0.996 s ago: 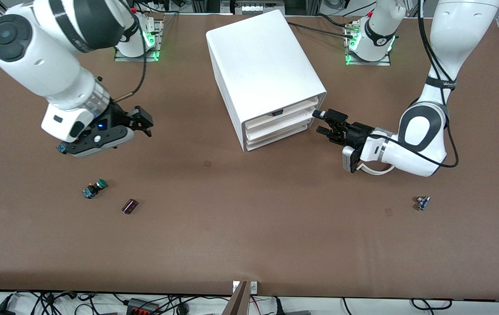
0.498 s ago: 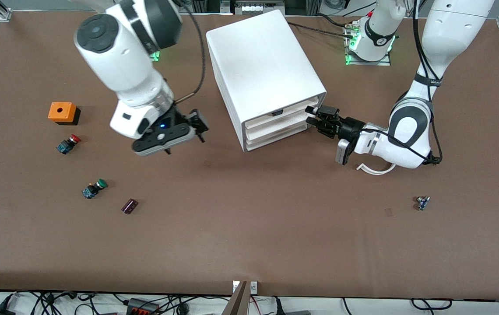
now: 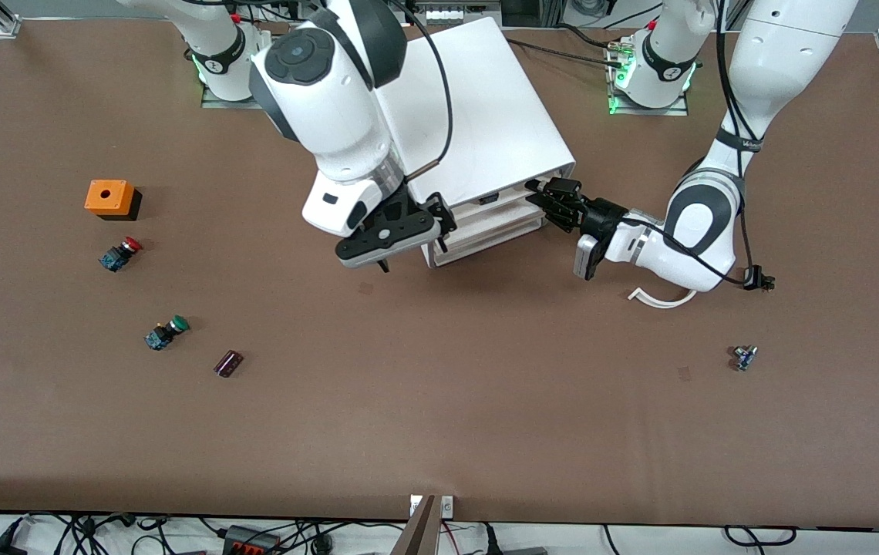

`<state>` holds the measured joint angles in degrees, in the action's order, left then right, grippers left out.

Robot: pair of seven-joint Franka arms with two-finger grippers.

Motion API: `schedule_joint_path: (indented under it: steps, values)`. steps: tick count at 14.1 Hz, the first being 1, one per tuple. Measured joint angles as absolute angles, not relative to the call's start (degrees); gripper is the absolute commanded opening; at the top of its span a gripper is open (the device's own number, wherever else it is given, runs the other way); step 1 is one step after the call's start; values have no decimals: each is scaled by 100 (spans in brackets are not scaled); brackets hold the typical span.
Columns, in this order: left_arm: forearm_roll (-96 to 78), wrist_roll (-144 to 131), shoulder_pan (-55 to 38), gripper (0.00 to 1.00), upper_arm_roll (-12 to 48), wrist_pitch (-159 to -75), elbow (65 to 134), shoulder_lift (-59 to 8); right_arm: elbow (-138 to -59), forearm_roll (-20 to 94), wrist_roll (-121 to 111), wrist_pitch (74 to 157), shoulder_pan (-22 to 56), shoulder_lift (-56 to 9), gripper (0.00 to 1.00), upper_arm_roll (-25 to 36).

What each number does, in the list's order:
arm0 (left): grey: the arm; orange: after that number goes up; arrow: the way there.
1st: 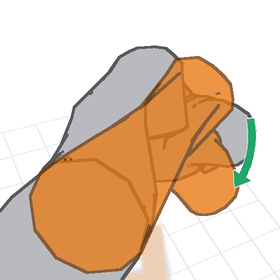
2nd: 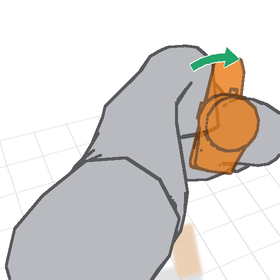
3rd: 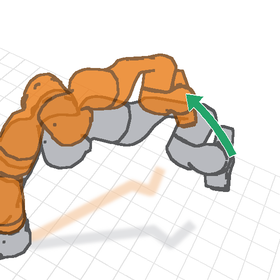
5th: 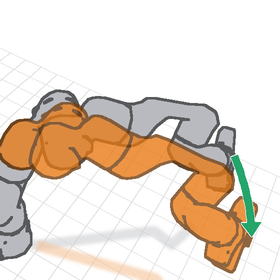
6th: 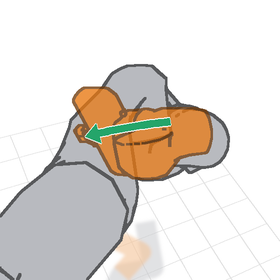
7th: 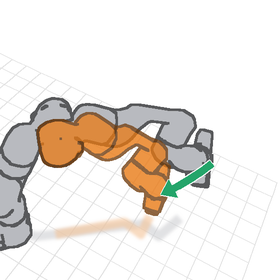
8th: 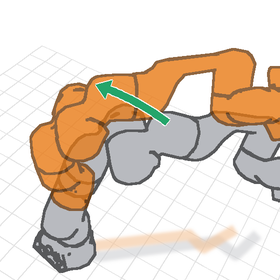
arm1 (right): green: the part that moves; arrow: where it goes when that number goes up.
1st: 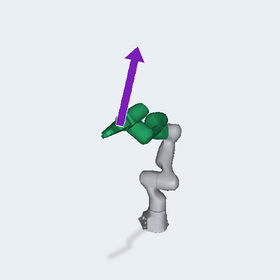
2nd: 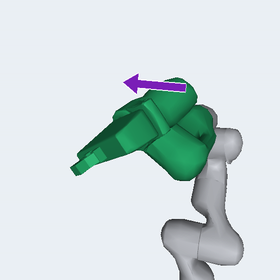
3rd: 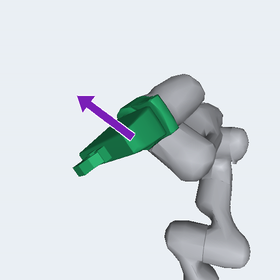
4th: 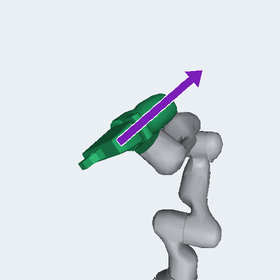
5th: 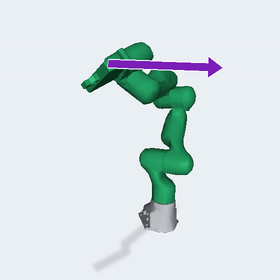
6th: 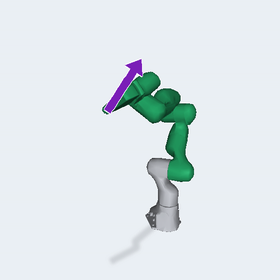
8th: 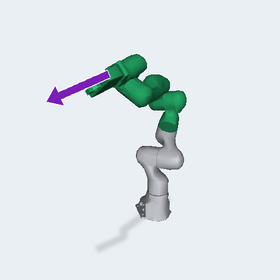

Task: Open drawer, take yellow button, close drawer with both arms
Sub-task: 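Pull the drawer open with the left gripper while the right gripper reaches over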

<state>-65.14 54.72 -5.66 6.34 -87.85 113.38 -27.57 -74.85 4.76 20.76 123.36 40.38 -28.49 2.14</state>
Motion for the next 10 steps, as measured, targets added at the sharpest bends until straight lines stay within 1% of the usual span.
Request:
schedule_joint_path:
  steps: [1,2,6,8,10]
  values:
    - [-6515,5530,-566,5,639,-8785,11352,-2759,-7452,477,2076,12358,4102,-2912,100,213]
    - [-6515,5553,-566,4,640,-8787,11358,-2763,-7425,477,2083,12364,4180,-2962,100,213]
    - [-6538,5689,-562,3,633,-8833,11259,-2765,-7293,477,2144,12376,4353,-3075,100,222]
    - [-6522,5688,-542,3,562,-8918,11028,-2843,-7199,477,2250,12376,4378,-3124,100,228]
    - [-6506,5694,-495,3,452,-8940,10617,-3120,-7156,477,2324,12376,4399,-3141,100,229]
